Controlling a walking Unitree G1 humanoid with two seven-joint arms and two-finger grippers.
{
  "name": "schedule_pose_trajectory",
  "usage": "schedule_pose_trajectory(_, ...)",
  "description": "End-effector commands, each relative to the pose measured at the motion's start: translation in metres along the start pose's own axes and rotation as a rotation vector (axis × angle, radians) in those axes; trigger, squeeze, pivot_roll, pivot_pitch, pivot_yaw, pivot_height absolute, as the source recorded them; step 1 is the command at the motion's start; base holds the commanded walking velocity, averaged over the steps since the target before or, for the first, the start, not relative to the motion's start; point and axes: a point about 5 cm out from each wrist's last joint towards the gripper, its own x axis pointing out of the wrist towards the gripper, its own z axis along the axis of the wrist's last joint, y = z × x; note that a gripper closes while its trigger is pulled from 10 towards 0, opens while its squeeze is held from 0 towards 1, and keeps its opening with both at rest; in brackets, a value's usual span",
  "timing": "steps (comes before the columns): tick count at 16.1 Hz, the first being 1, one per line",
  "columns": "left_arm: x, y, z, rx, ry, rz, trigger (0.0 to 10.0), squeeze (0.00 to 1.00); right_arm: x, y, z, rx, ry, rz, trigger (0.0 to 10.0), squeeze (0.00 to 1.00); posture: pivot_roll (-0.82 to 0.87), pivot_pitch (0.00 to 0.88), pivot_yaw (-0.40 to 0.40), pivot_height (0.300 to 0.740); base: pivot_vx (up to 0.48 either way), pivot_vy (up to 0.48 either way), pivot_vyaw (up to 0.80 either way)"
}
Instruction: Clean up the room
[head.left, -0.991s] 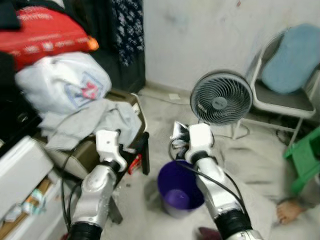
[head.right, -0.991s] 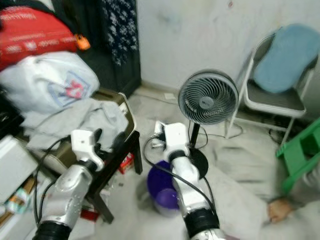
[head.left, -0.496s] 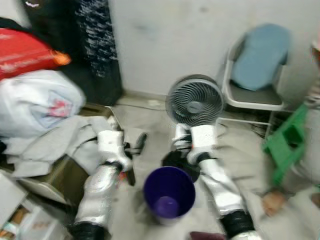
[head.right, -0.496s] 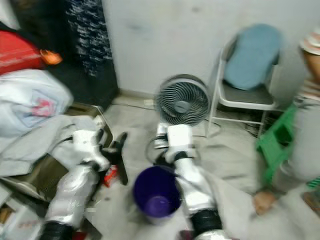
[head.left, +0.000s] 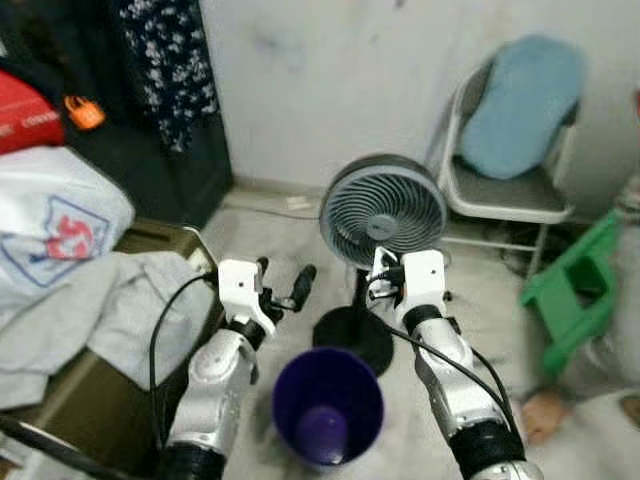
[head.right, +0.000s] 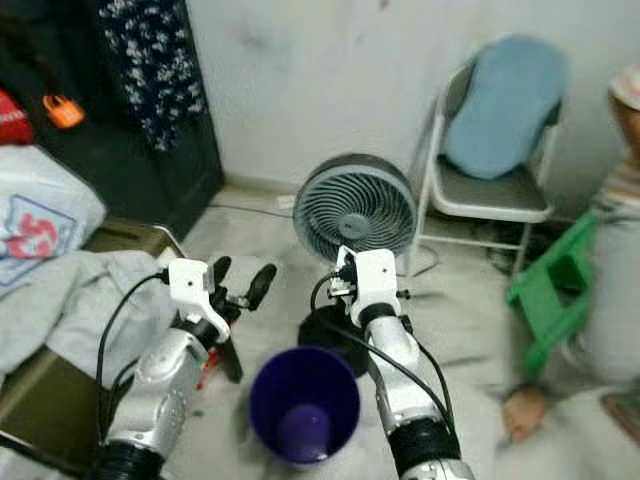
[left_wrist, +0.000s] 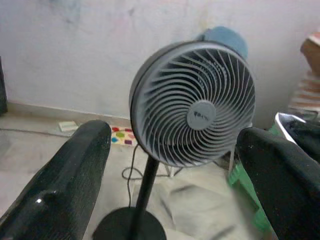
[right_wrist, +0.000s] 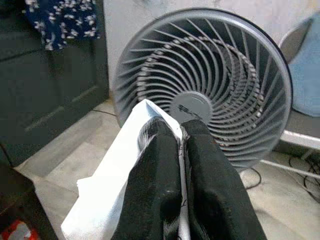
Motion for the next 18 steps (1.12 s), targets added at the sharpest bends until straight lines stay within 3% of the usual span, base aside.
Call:
schedule_pose_trajectory(1,-0.005,0.010,0.003,0.011,-0.012,0.030,10.0,0.00,0.003,0.012,0.006,0.001,-0.023,0.034,10.0,0.00,-0.02,0.010,0.010,0.740,0.000,0.000,0.00)
schedule_pose_trajectory(3,-0.006,0.008,0.007,0.006,-0.035,-0.016,10.0,0.00,0.003,0.012,0.006,0.013,-0.023,0.020,10.0,0.00,-0.02,0.010,0.010,0.740,0.000,0.000,0.00)
schedule_pose_trajectory(6,-0.016,0.010,0.016,0.096,-0.037,-0.129,10.0,0.00,0.005,0.010,-0.003,0.028,0.056,-0.035,10.0,0.00,0.00,0.027,-0.004,0.740,0.000,0.000,0.00)
schedule_pose_trajectory(7,-0.022,0.014,0.017,0.111,-0.018,-0.157,10.0,0.00,0.004,0.009,-0.008,0.066,0.094,-0.058,10.0,0.00,0.01,0.033,-0.004,0.740,0.000,0.000,0.00)
schedule_pose_trajectory(8,-0.031,0.017,0.017,0.134,0.010,-0.198,10.0,0.00,0.002,0.008,-0.014,0.050,0.130,-0.086,10.0,0.00,0.03,0.053,-0.002,0.740,0.000,0.000,0.00)
schedule_pose_trajectory(9,-0.051,0.018,0.011,0.144,0.100,-0.294,10.0,0.00,-0.004,-0.001,-0.029,0.035,0.232,-0.198,10.0,0.00,0.05,0.084,0.007,0.740,0.000,0.000,0.00)
schedule_pose_trajectory(10,-0.056,0.017,0.009,0.142,0.121,-0.319,10.0,0.00,-0.006,-0.004,-0.033,0.028,0.256,-0.233,10.0,0.00,0.05,0.084,0.007,0.740,0.000,0.000,0.00)
schedule_pose_trajectory(13,-0.081,-0.002,-0.002,0.189,0.225,-0.478,10.0,0.00,-0.012,-0.003,-0.043,0.087,0.323,-0.301,10.0,0.00,0.06,0.133,0.047,0.740,0.000,0.000,0.00)
schedule_pose_trajectory(18,-0.076,-0.004,0.014,0.183,0.208,-0.483,10.0,0.00,-0.013,0.004,-0.044,0.106,0.344,-0.327,10.0,0.00,0.08,0.142,0.073,0.740,0.000,0.000,0.00)
